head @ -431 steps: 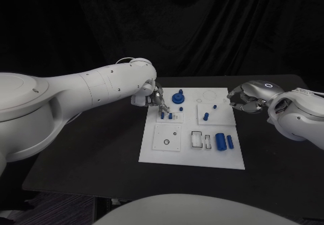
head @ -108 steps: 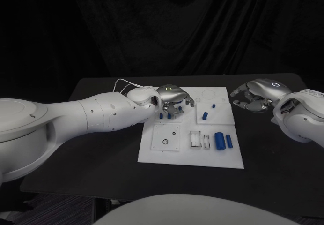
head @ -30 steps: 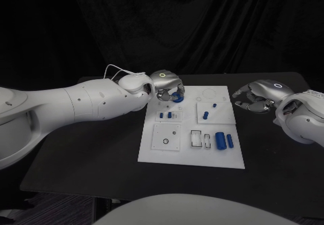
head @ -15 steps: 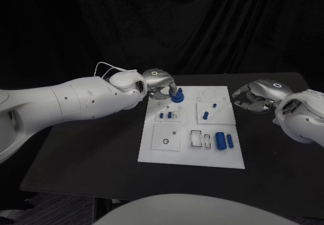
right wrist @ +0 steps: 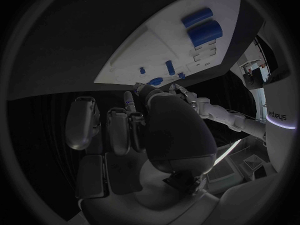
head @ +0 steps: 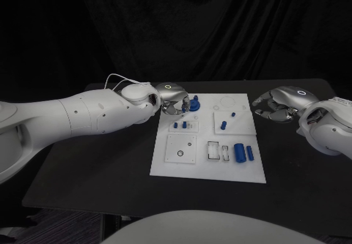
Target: Assemble the parts on the task board
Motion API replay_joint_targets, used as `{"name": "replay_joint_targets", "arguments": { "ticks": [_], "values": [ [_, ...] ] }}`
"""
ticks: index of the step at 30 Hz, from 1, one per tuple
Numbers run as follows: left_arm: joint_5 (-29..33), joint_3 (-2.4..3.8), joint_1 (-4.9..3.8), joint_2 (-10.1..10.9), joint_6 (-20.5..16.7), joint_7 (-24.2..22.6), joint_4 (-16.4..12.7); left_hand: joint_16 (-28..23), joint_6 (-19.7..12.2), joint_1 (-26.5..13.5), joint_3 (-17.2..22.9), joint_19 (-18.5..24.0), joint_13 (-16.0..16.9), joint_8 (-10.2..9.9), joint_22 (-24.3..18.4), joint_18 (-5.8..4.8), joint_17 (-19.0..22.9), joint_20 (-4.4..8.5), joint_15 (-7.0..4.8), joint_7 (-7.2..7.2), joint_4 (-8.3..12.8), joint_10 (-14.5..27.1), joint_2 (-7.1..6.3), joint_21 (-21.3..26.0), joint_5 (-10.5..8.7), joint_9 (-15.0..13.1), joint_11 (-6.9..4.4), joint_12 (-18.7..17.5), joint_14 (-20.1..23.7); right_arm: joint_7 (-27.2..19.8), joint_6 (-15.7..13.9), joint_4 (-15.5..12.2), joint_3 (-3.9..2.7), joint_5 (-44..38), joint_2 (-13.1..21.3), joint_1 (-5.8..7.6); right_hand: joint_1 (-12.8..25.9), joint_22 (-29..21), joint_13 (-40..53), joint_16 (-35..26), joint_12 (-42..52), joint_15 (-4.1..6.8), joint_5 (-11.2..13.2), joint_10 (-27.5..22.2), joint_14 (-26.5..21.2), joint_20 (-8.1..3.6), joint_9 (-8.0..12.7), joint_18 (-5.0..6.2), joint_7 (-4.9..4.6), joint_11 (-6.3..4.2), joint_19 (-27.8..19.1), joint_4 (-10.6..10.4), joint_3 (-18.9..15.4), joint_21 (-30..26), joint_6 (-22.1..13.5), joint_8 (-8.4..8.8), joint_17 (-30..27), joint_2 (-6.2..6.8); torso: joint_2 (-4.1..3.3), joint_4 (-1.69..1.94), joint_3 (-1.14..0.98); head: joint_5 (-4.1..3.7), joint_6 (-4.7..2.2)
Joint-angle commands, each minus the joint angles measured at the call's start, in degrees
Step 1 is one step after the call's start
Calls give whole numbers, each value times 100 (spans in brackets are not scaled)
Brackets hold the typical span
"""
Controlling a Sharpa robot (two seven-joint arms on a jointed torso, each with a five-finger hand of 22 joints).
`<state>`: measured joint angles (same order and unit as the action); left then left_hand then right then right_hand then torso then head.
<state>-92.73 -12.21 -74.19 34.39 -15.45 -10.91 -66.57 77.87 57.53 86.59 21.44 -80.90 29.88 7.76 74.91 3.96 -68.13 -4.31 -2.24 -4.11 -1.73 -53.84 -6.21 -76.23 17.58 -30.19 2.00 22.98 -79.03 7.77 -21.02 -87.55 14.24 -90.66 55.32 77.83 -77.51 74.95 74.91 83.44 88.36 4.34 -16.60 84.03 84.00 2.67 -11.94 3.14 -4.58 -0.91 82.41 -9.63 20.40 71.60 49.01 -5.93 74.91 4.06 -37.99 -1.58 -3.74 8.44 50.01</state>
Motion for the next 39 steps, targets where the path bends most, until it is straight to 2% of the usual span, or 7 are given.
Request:
{"name": "replay_joint_targets", "arguments": {
  "ticks": [1, 8, 17, 26, 39],
  "values": [
    [-11, 6, 28, -26, 151, 19, 21, -19, 9, -20, 15, 12, -5, -28, 1057, -51, 5, 4, 34, -34, 16, -86, 22, 22, 18, -5, -35, -37, 16, 43, 15, -3, -4, -12, 10, -13, 59, 980, 1333, -11, -12, -53, 35, 377, 370, -8, 0, 81, -17, 48, -15, -2, 20, -30, 40, -27, 920, -10, 5, 0, -7, 1, -1],
    [-11, 6, 64, -61, 224, 43, 70, -32, 5, -24, 16, 23, -9, -32, 1051, -47, 29, 3, 39, -37, 17, -94, 23, 39, 18, -5, -32, -43, 28, 45, 24, -5, -4, -12, 4, -13, 59, 980, 1333, -11, -12, -53, 35, 377, 370, -8, 0, 81, -17, 48, -15, -2, 20, -30, 40, -27, 920, -10, 1, -11, -11, 9, -1],
    [-11, 6, 96, -84, 307, 70, 87, -47, 0, -27, 17, 32, -12, -38, 1047, -44, 54, 3, 43, -40, 18, -99, 22, 53, 18, -5, -28, -51, 41, 56, 41, -12, -4, -12, 18, -13, 60, 979, 1333, -14, -12, -55, 35, 377, 369, -7, 4, 81, -20, 51, -17, 1, 25, -36, 43, -23, 917, -12, 10, 1, -15, -5, -1],
    [-11, 6, 113, -114, 387, 102, 142, -60, -5, -26, 22, 41, -16, -44, 1042, -41, 73, 2, 47, -41, 21, -104, 26, 66, 19, -5, -26, -60, 53, 67, 57, -22, -4, -12, 23, -13, 60, 979, 1333, -14, -12, -55, 35, 377, 369, -7, 4, 81, -20, 51, -17, 1, 25, -36, 43, -23, 917, -12, 8, 1, -10, 1, -1],
    [-11, 6, 169, -183, 367, 230, 291, -66, -7, -6, 40, 31, -23, -54, 1048, -45, 81, 1, 39, -43, 40, -130, 44, 50, 20, -8, -22, -76, 56, 74, 68, -38, -4, -12, 42, -13, 60, 979, 1333, -14, -12, -55, 35, 377, 369, -7, 4, 81, -20, 51, -17, 1, 25, -36, 43, -23, 917, -12, 8, -2, -15, -1, -1]
  ]
}}
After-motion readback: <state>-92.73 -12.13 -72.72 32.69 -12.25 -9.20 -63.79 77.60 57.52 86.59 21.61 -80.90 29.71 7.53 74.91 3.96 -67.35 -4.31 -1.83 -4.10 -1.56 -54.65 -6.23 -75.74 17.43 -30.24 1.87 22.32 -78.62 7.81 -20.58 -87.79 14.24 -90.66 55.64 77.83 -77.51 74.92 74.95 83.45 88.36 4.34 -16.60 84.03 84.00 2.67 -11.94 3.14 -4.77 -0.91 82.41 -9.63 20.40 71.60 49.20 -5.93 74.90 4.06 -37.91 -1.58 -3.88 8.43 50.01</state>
